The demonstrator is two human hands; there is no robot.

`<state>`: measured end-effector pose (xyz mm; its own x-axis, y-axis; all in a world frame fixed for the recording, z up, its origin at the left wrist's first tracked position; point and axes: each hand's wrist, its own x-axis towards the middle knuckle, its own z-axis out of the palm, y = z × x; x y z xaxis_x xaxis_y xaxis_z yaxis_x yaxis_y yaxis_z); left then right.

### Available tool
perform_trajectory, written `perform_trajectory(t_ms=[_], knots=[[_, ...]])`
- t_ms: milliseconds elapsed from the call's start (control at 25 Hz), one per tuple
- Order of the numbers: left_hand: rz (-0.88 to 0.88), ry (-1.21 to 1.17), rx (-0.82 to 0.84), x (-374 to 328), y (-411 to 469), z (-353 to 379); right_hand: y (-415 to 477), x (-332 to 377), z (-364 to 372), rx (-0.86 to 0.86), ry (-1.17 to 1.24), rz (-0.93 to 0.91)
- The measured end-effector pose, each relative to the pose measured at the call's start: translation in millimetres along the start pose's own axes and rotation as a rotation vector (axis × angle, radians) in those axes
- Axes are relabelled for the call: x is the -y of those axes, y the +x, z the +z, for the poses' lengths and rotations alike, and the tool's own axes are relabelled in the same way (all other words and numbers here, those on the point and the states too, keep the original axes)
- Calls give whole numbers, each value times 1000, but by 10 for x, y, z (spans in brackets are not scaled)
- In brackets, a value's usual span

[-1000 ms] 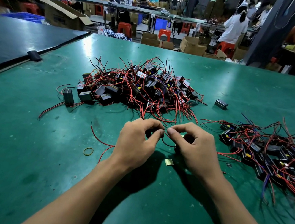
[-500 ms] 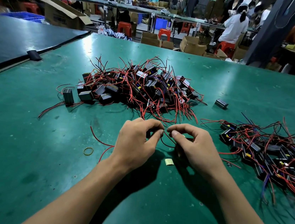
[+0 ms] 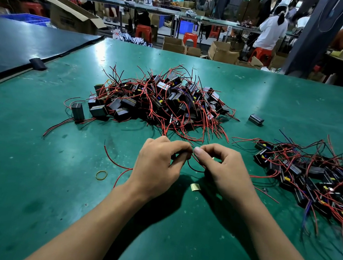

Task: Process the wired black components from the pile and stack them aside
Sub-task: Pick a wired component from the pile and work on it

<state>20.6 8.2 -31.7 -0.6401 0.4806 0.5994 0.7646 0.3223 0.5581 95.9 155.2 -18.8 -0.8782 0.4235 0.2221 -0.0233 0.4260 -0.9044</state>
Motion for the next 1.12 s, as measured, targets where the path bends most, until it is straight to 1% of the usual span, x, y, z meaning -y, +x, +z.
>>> perform_trajectory(t_ms=[120, 160, 240, 280, 360, 440, 520, 640, 760, 840, 920, 1000, 1040, 1080, 1120], knots=[[31, 29, -4, -7, -3, 4, 33, 59, -13, 132, 459, 398], [36, 38, -1, -6, -4, 7, 41, 66, -28, 168, 547, 475], [45, 36, 2, -1, -6, 16, 53, 47, -39, 197, 613, 526], [52, 25, -5, -2, -8, 16, 56, 26, -29, 176, 620, 520], [68, 16, -61, -4, 0, 0, 81, -9, -17, 68, 631, 486], [63, 59, -145, 7, 17, -32, 118, -45, -58, -93, 635, 453], [6, 127, -189, 25, 29, -63, 149, -84, -123, -260, 621, 427], [-121, 161, -123, 64, 23, -49, 173, -114, -180, -478, 693, 369], [-232, 111, -29, 112, 7, 4, 182, -98, -208, -658, 762, 325], [-258, 71, -8, 140, -3, 25, 192, -112, -237, -795, 766, 321], [-270, 46, 4, 155, -8, 37, 209, -138, -251, -914, 709, 298], [-274, 37, 45, 161, -18, 48, 219, -150, -242, -990, 611, 226], [-272, 37, 69, 164, -21, 57, 213, -140, -228, -995, 578, 167], [-265, 38, 87, 168, -23, 64, 195, -136, -203, -960, 538, 100], [-257, 40, 102, 173, -24, 67, 175, -136, -157, -869, 465, 41]])
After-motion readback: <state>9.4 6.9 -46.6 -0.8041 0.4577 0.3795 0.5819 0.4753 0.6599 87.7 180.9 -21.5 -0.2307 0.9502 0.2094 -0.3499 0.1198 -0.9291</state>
